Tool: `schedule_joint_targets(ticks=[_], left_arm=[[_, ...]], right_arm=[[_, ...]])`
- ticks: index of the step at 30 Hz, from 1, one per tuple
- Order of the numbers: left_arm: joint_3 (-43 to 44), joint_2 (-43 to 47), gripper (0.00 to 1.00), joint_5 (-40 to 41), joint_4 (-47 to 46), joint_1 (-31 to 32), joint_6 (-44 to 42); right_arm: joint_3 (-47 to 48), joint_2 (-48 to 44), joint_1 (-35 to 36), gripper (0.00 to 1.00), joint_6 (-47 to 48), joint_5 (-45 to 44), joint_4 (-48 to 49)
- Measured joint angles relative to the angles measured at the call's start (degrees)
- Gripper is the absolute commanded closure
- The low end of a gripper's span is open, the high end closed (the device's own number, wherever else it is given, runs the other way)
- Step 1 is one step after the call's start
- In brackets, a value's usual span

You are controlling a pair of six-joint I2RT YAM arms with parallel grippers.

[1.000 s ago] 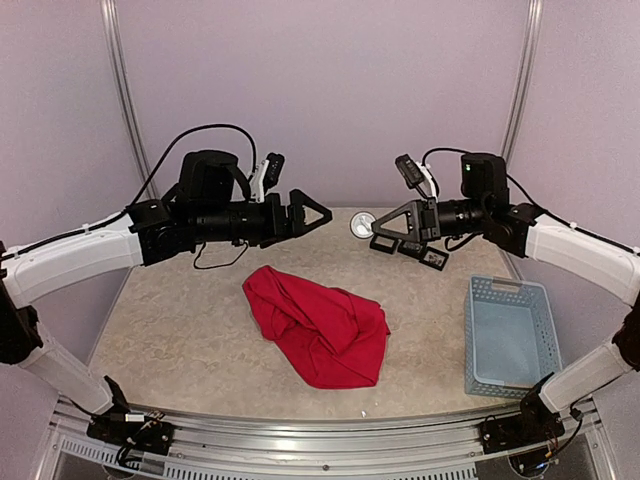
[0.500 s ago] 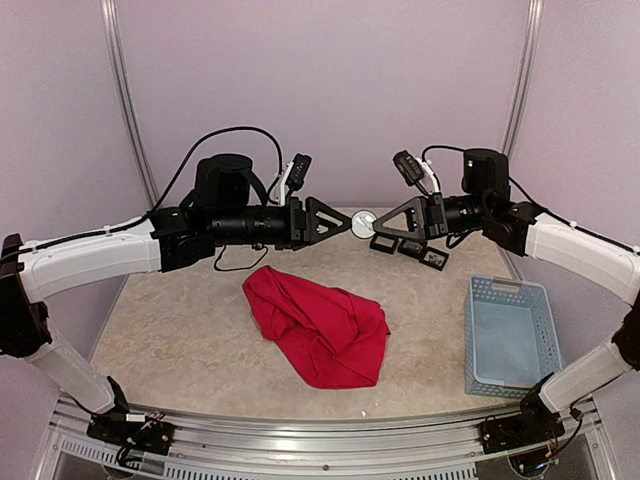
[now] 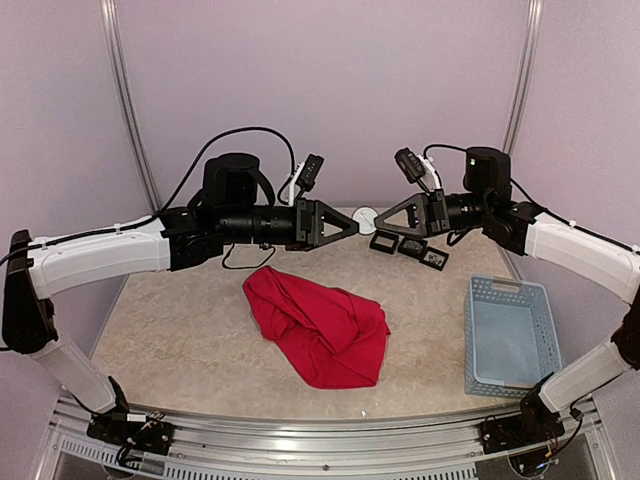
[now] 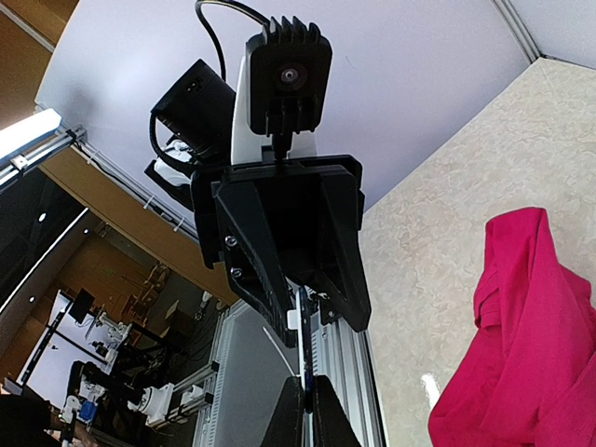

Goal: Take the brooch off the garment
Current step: Pass from the right arm to the left, then close the brooch at the center of the board.

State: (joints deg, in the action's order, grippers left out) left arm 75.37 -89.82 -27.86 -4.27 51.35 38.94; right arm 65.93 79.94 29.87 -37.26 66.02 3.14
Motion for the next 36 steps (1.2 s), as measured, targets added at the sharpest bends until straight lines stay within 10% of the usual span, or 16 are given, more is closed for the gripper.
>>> schedule_joint_targets(ticks=[12,21,28,36], left_arm=[[1.3,-1.1,1.0,-2.3,-0.3,0.2,0.0],[2.1,-1.7,1.0,-3.4,-0.2,0.2,-0.2],[2.1,-1.7,1.0,-3.1,-0.3,-0.1,-0.1],[2.1,-1.7,1.0,-5.0,-1.6,-1.8,1.2]], right_arm=[[0.0,0.5,0.0,1.0,-0.4,0.2,0.6],[0.0,0.5,-0.3,1.0,-0.4,0.9,0.9],[0.0,0.5,-0.3,0.65,-0.3,0.5,1.6],[-0.6,-2.3,-0.3,0.54,0.2,-2.7,3.6]])
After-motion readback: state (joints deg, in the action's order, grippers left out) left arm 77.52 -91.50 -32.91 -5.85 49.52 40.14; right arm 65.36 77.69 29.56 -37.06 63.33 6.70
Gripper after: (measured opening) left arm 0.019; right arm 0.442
